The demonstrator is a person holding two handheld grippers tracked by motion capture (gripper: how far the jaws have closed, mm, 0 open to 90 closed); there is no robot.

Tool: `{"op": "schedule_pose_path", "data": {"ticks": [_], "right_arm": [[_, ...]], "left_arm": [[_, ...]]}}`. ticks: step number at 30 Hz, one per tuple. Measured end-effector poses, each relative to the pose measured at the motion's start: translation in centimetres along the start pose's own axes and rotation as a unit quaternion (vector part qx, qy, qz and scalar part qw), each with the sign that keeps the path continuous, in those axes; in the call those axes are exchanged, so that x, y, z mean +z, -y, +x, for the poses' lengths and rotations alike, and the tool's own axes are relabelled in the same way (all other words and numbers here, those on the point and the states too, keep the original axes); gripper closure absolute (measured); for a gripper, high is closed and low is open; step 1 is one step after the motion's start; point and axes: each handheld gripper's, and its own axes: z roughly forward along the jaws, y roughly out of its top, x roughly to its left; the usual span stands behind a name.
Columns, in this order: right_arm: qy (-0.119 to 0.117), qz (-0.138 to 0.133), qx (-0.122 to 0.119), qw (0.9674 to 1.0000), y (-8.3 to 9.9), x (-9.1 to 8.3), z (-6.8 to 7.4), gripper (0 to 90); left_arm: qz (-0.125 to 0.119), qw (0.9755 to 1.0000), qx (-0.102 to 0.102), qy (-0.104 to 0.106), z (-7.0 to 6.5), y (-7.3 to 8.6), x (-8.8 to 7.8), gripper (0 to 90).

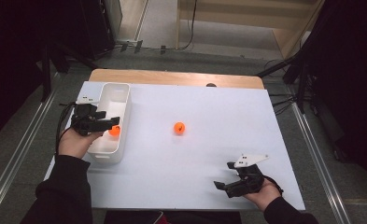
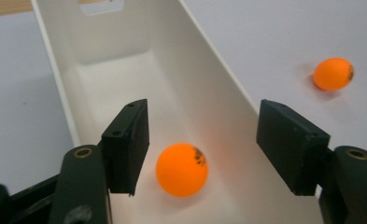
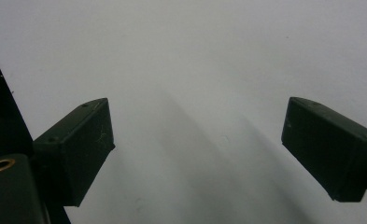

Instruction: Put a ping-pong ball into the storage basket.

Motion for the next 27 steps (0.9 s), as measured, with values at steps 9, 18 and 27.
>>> {"op": "schedule_pose_path", "data": {"ticks": [9, 18, 27], "right_arm": [[0.000, -0.009, 0.000, 1.0000, -0.2, -0.2, -0.3, 7.8], [0.000, -0.013, 0.002, 0.9999, 0.0, -0.5, -0.6, 7.8], [-0.001, -0.010, -0.002, 0.9999, -0.1, -0.4, -0.4, 7.8]], "left_arm": [[0.006, 0.9995, -0.001, 0.030, -0.4, 0.1, -0.7, 25.2], [0.004, 0.9986, 0.029, 0.043, -2.2, -0.8, -1.5, 25.3], [0.005, 0.9975, 0.045, 0.054, -3.2, -0.9, -1.5, 25.4]]}}
